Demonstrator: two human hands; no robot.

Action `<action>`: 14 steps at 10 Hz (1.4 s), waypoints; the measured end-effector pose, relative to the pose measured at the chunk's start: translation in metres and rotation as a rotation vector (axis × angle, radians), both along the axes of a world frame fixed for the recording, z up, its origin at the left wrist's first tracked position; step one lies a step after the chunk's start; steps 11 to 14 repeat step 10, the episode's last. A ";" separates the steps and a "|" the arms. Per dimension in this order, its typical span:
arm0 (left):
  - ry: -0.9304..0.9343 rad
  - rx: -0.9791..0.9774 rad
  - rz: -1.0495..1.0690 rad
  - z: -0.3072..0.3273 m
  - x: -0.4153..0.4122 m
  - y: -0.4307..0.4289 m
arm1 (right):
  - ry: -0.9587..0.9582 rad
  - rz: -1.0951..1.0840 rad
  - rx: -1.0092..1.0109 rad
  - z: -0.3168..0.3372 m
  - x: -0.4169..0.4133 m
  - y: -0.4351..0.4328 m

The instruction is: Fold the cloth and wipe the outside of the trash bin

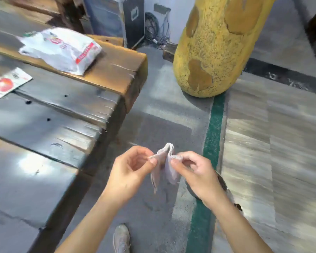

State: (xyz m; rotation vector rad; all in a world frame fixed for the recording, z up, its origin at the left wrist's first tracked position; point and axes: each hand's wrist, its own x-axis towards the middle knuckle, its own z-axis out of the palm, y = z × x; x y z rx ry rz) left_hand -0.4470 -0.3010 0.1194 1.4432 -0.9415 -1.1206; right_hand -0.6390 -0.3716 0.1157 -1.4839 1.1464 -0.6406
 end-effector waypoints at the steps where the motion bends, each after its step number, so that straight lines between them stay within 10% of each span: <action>1: -0.167 0.141 -0.023 0.014 0.103 0.052 | 0.187 0.325 -0.005 0.024 0.072 -0.011; 3: -0.569 0.492 0.006 0.024 0.262 0.166 | 0.497 0.993 -0.183 0.037 0.281 0.006; 6: -0.970 0.736 0.528 -0.021 0.370 0.316 | 0.372 1.201 -0.583 -0.025 0.522 0.138; 8: -0.862 1.049 0.280 -0.101 0.321 0.343 | 0.750 1.349 -0.806 -0.111 0.488 0.186; 14: -0.972 1.054 0.175 -0.111 0.291 0.332 | 0.611 1.295 -0.697 -0.136 0.422 0.170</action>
